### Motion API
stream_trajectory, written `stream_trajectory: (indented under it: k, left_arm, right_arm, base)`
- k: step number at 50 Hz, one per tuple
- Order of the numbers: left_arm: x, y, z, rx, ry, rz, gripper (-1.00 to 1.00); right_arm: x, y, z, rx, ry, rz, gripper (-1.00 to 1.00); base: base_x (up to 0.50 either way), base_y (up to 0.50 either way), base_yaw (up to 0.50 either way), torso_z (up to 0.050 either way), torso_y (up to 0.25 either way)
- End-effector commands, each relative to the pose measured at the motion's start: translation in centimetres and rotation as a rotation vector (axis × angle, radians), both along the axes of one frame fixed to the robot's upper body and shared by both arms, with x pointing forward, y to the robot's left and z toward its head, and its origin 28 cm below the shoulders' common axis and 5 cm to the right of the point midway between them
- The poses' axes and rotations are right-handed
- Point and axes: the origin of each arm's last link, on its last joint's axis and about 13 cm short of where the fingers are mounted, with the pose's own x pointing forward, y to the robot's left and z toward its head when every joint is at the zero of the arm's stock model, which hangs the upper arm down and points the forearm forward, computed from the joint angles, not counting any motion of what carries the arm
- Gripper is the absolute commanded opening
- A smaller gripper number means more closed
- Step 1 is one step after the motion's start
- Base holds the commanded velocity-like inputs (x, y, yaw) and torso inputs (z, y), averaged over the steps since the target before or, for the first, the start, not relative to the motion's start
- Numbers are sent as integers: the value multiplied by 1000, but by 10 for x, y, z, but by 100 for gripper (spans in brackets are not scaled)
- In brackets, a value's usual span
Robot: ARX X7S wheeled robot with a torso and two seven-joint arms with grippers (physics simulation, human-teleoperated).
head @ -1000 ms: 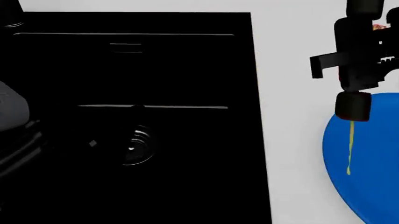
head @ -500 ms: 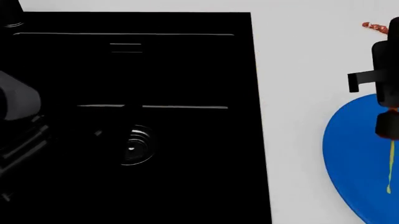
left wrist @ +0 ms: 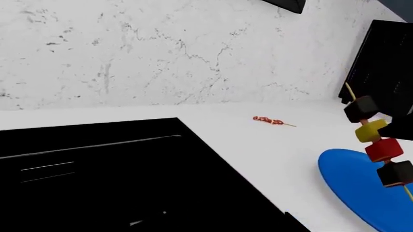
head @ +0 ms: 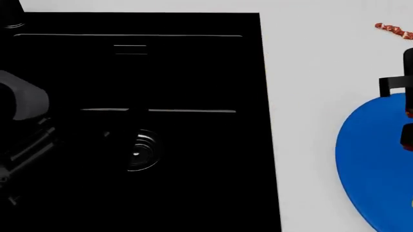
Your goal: Pick the skewer from the sink and place it on the plate located on the counter
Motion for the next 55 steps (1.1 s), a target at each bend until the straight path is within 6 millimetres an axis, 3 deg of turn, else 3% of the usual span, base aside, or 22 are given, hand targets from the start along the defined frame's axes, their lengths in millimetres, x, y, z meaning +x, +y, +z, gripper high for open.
stream_trajectory:
  k: [1,8,15,21,42,55]
  left_arm:
    - [-1,-1,-1,19,-9,-1,100]
    - [-1,-1,-1,19,-13,-6,100]
    - [1,-7,-3,37,-4,-19,100]
    - [2,-8,-3,42,-1,-21,100]
    - [2,-7,-2,38,-7,-15,100]
    - [1,-5,-2,35,-11,-12,100]
  right_arm:
    - [-3,2,6,-66,20,-54,-100]
    - [-10,-2,41,-131,201,-9,-100]
    - [3,-14,61,-192,349,-26,-100]
    - [3,-19,78,-196,408,-34,-100]
    - [6,-19,61,-183,536,2,-100]
    - [24,-19,47,-176,570,0,-100]
  base:
    - [0,0,0,0,0]
    - [0,0,0,0,0]
    - [0,0,0,0,0]
    - [0,0,0,0,0]
    - [0,0,0,0,0]
    - [0,0,0,0,0]
